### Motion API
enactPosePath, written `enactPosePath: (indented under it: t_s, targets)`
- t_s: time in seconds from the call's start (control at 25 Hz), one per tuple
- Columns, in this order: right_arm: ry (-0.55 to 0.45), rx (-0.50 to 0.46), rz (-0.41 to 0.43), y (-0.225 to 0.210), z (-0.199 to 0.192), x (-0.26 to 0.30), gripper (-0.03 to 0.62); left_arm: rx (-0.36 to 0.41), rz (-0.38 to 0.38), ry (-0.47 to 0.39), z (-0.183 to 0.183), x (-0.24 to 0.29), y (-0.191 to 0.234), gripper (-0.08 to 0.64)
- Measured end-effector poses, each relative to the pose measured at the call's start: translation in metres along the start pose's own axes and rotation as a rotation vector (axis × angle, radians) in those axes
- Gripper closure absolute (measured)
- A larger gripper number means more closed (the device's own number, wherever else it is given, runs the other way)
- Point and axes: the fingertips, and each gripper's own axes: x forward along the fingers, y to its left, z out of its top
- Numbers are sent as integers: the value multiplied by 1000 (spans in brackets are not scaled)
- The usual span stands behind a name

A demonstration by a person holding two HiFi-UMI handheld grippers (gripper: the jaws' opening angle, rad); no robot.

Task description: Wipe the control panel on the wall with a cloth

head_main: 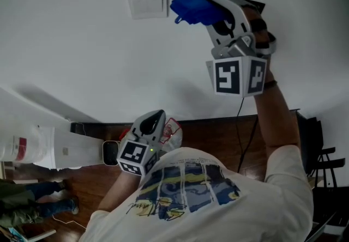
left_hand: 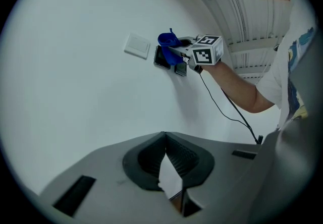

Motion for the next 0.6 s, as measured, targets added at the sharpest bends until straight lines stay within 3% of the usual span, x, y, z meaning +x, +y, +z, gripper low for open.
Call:
enactPosePath:
  t_s: [0.6]
  targets:
    - [81,31,177,112,-30,-6,506,-8,-6,6,-4,-5,-1,558]
